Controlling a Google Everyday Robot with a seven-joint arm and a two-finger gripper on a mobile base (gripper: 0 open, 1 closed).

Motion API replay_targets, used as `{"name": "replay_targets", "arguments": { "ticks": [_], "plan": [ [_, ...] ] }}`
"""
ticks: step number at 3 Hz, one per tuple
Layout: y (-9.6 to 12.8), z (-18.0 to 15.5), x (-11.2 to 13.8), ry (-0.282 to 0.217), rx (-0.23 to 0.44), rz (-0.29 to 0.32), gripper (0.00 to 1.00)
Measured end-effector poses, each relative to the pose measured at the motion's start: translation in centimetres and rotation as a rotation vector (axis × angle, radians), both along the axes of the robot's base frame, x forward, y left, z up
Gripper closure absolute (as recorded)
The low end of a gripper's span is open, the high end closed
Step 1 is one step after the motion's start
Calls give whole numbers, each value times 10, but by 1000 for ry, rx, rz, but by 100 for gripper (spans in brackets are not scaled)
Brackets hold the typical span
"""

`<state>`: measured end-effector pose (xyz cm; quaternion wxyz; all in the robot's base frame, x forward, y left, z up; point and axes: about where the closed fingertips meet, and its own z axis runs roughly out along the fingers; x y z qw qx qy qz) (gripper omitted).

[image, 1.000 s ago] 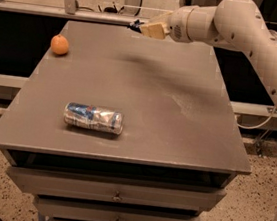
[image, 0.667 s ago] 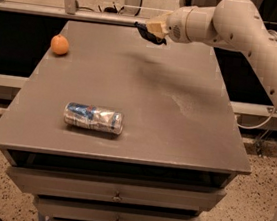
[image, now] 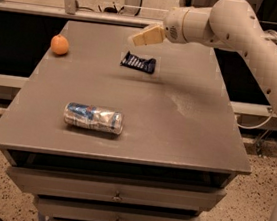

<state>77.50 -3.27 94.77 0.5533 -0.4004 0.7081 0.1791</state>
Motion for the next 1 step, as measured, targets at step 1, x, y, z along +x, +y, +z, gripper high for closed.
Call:
{"name": "replay_targets", "arguments": {
  "ticks": [1],
  "plan": [
    [0, 0, 0, 0, 0, 0, 0]
  ]
}}
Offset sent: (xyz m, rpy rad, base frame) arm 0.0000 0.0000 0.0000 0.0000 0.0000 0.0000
